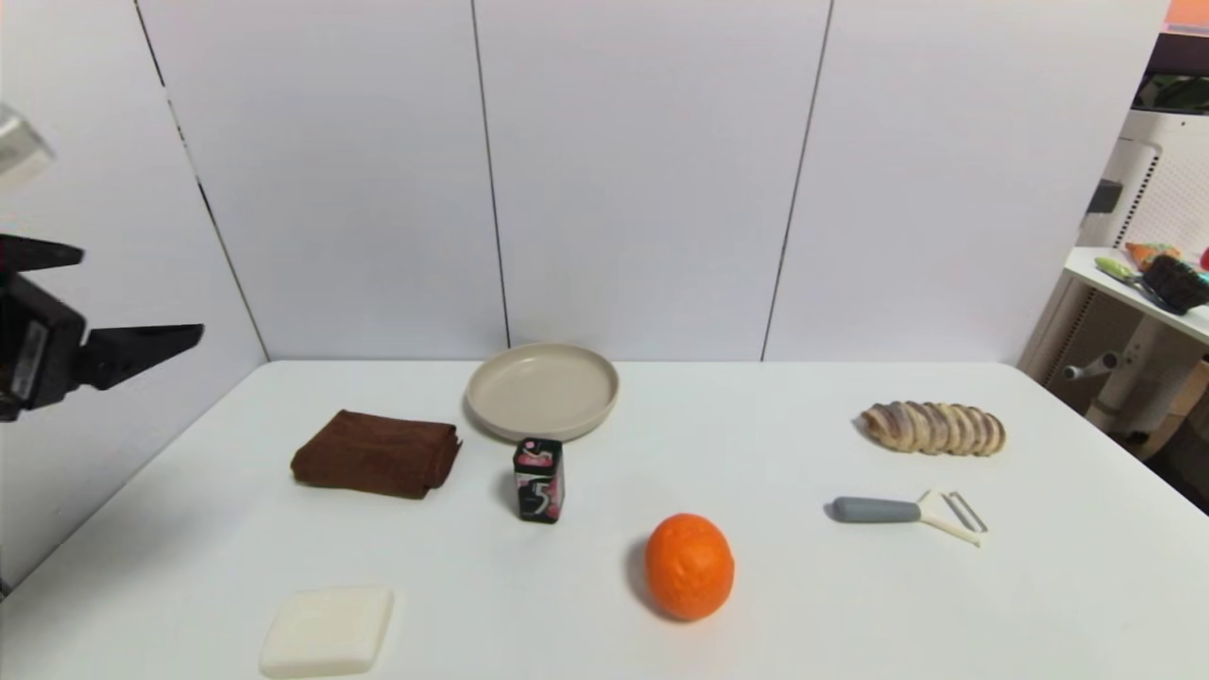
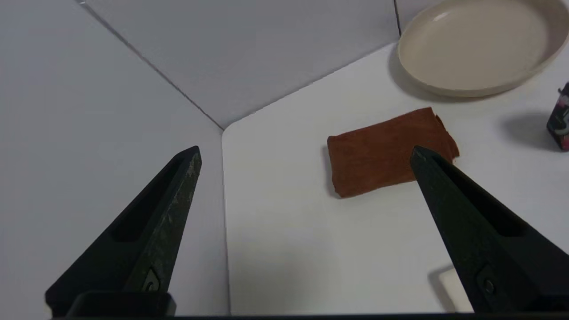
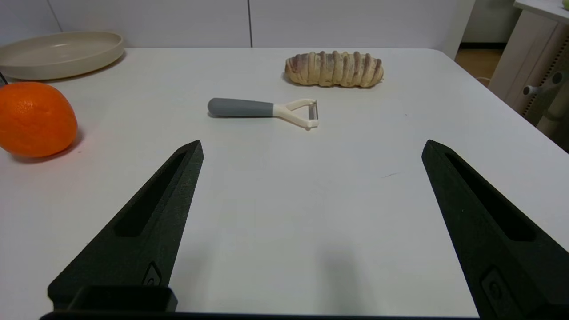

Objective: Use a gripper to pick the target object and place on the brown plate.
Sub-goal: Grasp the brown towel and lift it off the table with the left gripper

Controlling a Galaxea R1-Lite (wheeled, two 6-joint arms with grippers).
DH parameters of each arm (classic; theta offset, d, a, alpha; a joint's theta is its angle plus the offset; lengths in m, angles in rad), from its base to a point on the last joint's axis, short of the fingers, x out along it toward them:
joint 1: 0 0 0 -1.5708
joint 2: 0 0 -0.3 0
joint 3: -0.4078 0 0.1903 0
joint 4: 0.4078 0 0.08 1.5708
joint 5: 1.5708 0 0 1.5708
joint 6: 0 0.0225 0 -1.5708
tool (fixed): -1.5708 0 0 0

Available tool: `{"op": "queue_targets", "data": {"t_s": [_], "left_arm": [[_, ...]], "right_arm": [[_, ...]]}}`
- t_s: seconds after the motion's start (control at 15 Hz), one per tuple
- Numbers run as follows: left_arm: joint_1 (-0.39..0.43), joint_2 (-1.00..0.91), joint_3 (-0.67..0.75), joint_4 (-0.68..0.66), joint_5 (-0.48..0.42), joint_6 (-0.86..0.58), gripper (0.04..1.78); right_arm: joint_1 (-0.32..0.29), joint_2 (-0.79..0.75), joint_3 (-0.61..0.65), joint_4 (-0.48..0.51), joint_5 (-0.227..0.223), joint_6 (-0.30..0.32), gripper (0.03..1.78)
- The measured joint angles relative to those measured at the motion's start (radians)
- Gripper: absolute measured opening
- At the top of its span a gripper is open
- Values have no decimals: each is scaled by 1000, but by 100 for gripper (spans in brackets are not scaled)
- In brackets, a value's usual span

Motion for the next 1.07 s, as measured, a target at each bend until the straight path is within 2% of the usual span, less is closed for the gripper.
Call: {"op": "queue_targets", "data": {"t_s": [0.2,0.53,0.8,1.07], "left_arm": [[15,251,-222,222,-144,217,169],[23,585,-447,445,-318,593,169],[23,796,-597,601,-372,818,169],[23,935,-657,621,-379,910,169]], "right_arm": [[0,0,0,0,0,0,170],[0,0,0,0,0,0,170],[0,0,0,0,0,0,170],[0,0,0,0,0,0,170]]}}
